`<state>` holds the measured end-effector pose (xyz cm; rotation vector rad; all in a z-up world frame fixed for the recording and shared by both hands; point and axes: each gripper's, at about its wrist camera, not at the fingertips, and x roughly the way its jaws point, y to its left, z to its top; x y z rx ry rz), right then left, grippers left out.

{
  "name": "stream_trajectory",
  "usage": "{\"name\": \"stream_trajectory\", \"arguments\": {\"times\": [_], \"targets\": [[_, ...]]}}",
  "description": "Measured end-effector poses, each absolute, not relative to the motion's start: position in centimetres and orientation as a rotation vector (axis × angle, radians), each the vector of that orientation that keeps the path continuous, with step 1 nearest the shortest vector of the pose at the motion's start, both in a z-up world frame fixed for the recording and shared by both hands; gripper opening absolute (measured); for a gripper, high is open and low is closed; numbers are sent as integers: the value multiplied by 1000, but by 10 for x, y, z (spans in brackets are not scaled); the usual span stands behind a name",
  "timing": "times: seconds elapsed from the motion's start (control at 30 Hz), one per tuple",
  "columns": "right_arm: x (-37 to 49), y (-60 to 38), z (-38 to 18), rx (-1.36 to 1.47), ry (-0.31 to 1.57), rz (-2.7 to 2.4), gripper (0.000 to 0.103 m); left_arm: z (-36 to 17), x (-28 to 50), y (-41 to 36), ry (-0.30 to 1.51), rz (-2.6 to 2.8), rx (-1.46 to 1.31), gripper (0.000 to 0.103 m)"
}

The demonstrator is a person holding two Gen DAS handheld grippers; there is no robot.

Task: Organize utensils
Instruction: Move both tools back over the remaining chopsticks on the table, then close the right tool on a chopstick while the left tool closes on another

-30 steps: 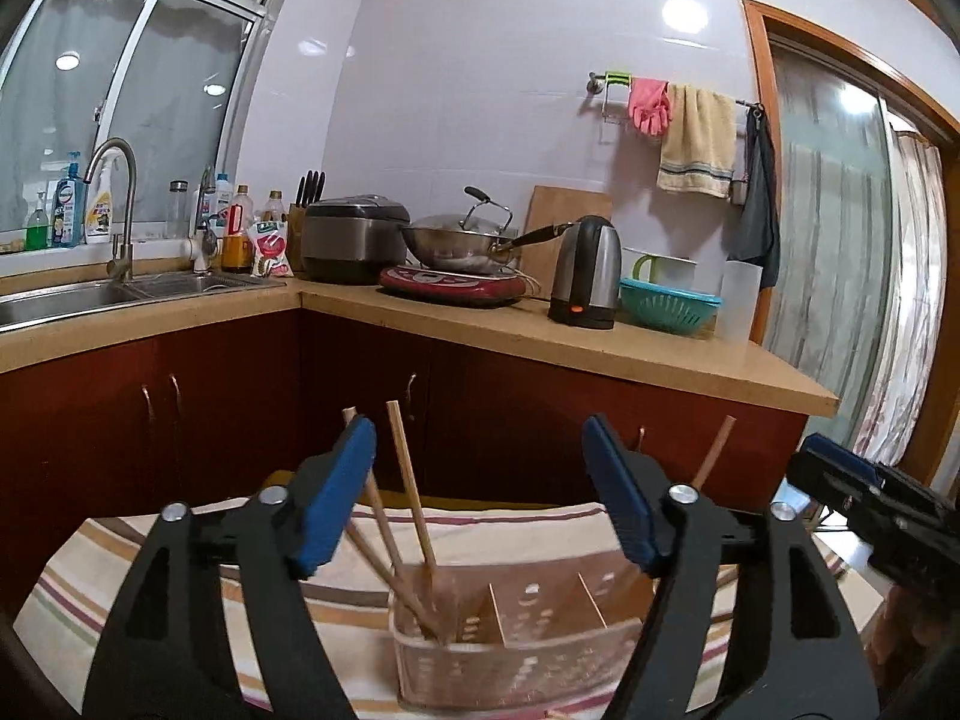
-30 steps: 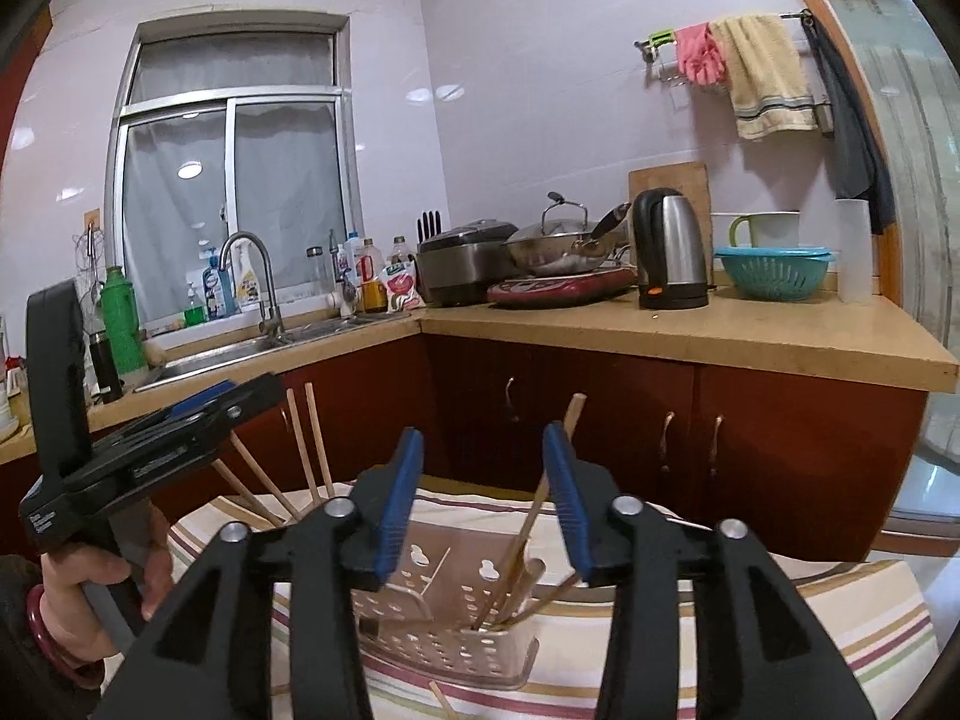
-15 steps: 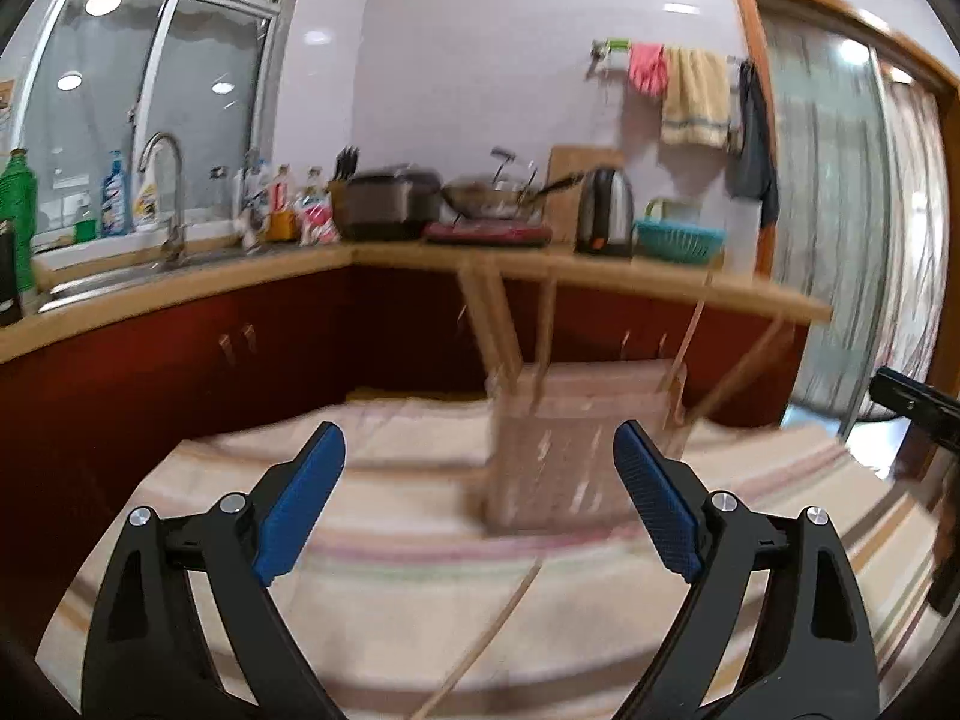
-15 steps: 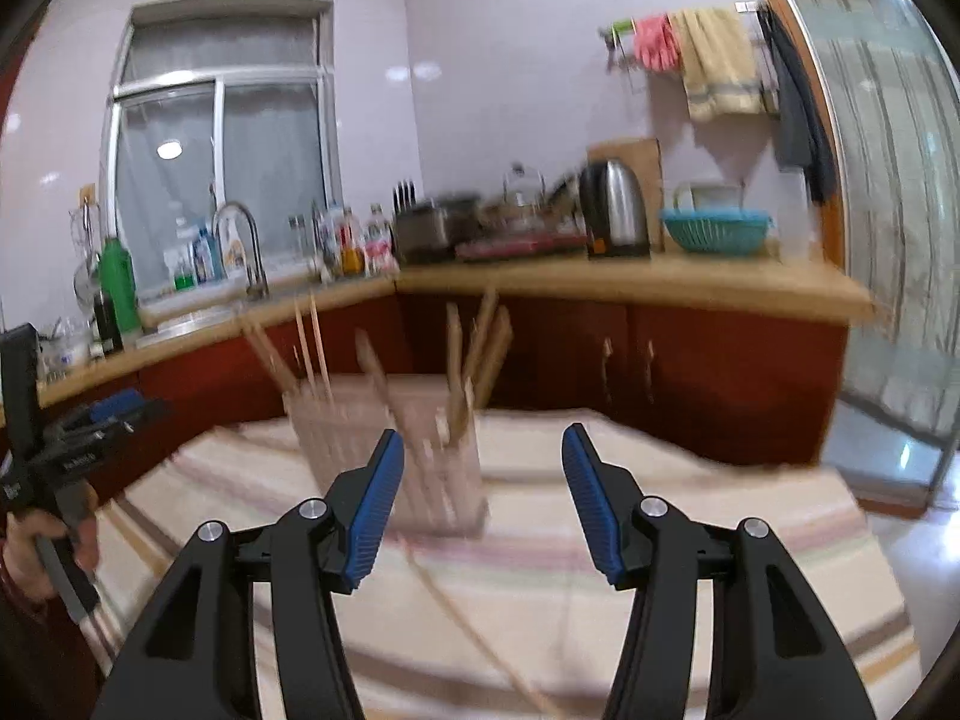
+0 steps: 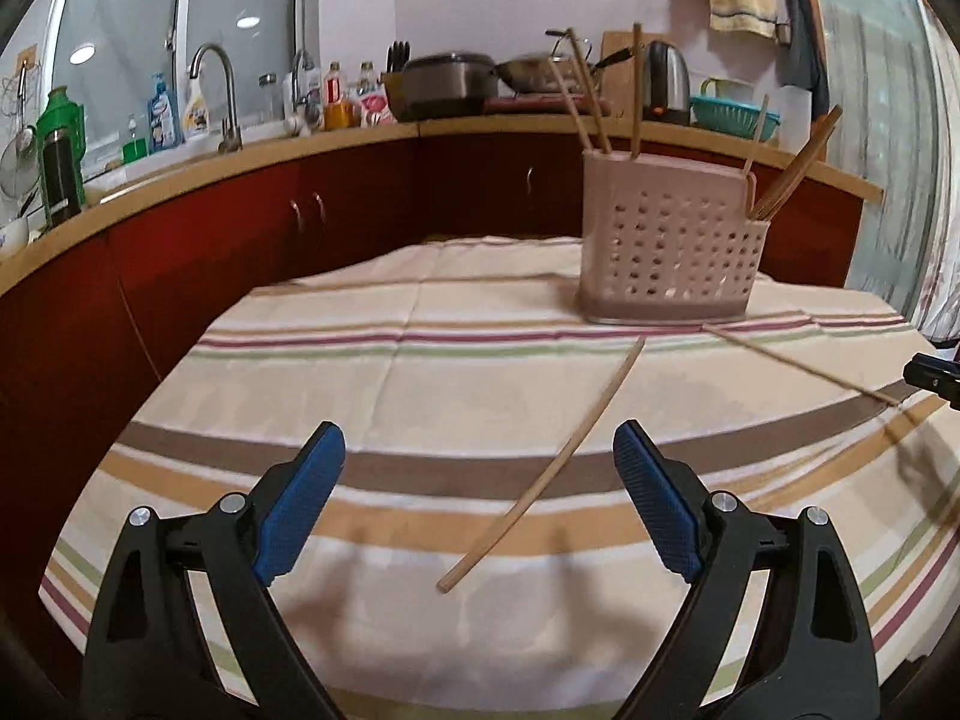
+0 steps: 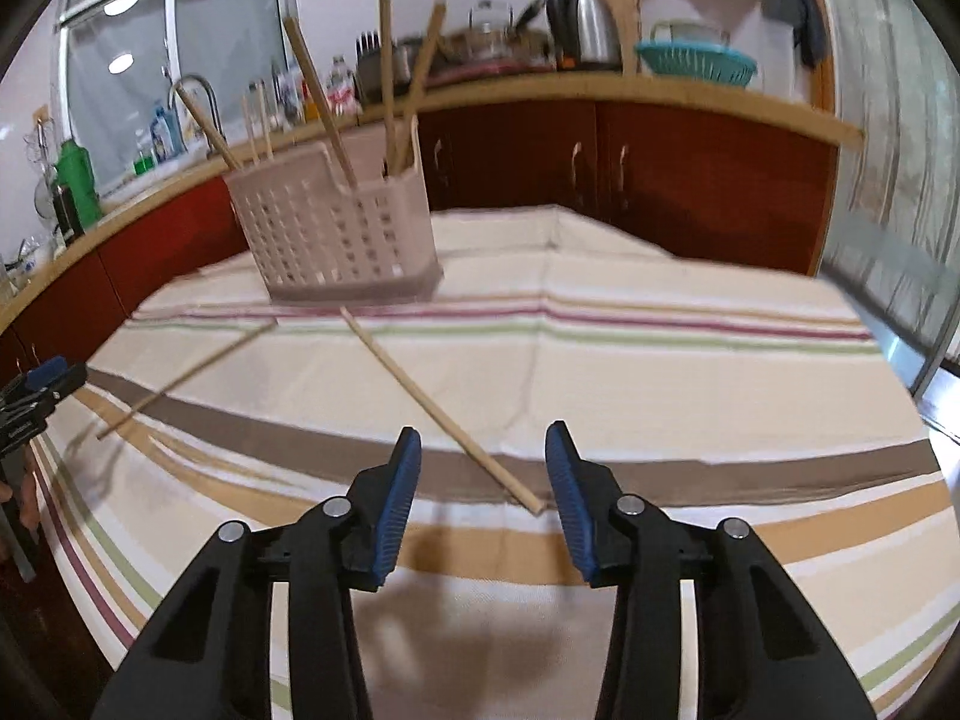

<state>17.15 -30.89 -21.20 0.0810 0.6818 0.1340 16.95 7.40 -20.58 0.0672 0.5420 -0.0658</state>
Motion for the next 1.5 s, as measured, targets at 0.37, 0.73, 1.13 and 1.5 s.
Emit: {"name": "stream_trajectory", "arguments": {"times": [0.37,0.73,1.13,1.5], "targets": [[188,-297,-241,34,867,152,12,-224,175,83,619,-61,75,89],[134,-276,-246,38,842,229,10,-238,177,76,695,-137,109,88],[128,-269,-249,58,785,220,15,-251,188,72,806,-219,94,34],[114,-263,-252,48,731,213,11,-252,176,66,813,-189,85,37]]}}
